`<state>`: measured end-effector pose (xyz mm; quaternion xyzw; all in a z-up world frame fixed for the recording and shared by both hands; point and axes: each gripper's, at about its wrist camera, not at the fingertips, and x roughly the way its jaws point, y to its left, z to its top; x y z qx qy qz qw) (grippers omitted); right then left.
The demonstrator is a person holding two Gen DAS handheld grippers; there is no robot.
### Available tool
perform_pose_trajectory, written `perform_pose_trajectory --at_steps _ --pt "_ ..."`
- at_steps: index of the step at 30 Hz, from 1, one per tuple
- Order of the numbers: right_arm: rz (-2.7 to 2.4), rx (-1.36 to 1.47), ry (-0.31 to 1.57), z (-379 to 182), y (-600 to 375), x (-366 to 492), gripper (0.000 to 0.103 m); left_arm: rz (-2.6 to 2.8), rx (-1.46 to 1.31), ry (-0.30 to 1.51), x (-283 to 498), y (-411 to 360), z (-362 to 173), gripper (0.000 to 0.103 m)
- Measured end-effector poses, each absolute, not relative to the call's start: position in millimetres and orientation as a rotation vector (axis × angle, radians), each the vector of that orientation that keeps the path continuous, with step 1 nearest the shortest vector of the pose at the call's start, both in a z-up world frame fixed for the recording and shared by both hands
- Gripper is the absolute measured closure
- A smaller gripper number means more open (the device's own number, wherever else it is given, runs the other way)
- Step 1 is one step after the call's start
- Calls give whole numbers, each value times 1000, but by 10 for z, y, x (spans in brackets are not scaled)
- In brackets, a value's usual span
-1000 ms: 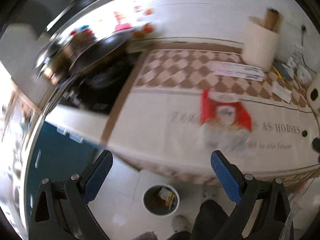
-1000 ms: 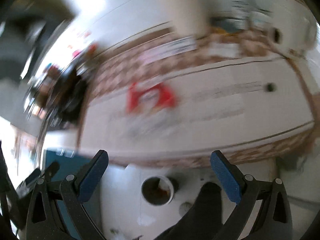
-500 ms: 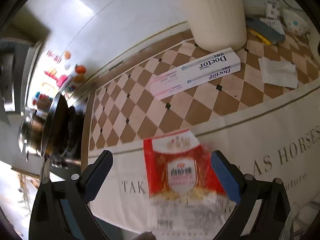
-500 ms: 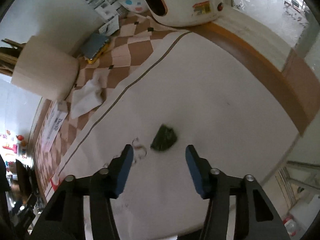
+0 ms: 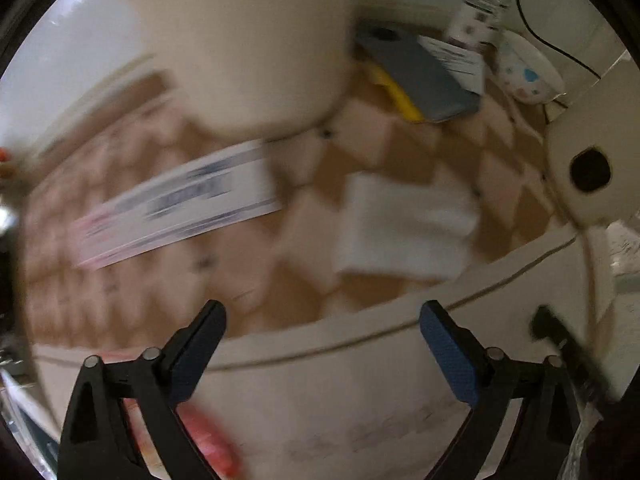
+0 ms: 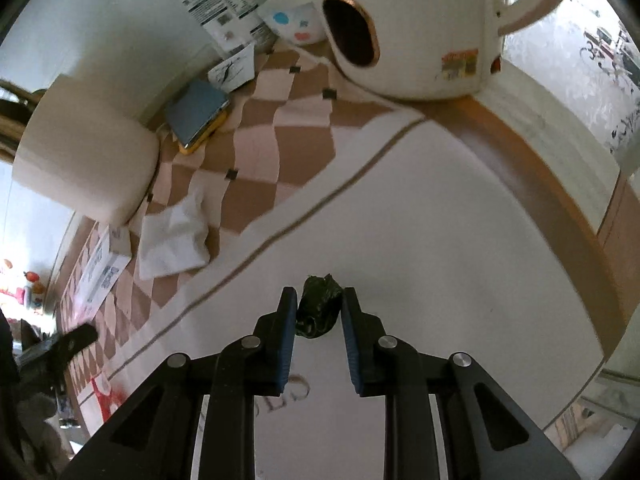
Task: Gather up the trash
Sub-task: 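Grasp the dark green scrap with the right tool while the left grasps the white tissue, then carry the dark scrap and white tissue down over the trash bin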
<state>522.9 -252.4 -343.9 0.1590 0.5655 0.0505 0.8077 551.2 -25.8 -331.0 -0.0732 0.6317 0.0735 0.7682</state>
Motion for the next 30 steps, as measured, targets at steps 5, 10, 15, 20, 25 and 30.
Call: perform_pose_trajectory --at_steps 5,10,15,20,25,30 --pt "63 331 1202 -3453 -2621 5394 79 132 -178 1407 5829 -406 -3554 54" --pt "35 341 1196 -3467 -2704 5459 80 138 -157 1408 5825 -443 -3619 84" --pt "38 320 1213 -3551 -2674 5485 80 161 -121 1383 5708 -513 -3534 98" --pt "63 289 1212 -3527 -2616 5449 80 203 -104 1311 5444 -481 -3264 98" --pt "112 263 1197 -3419 -2524 5395 80 254 -114 1243 5049 -440 -2936 98" --pt "179 263 1171 -3230 -2406 5273 80 281 -146 1188 4688 -154 -2671 98"
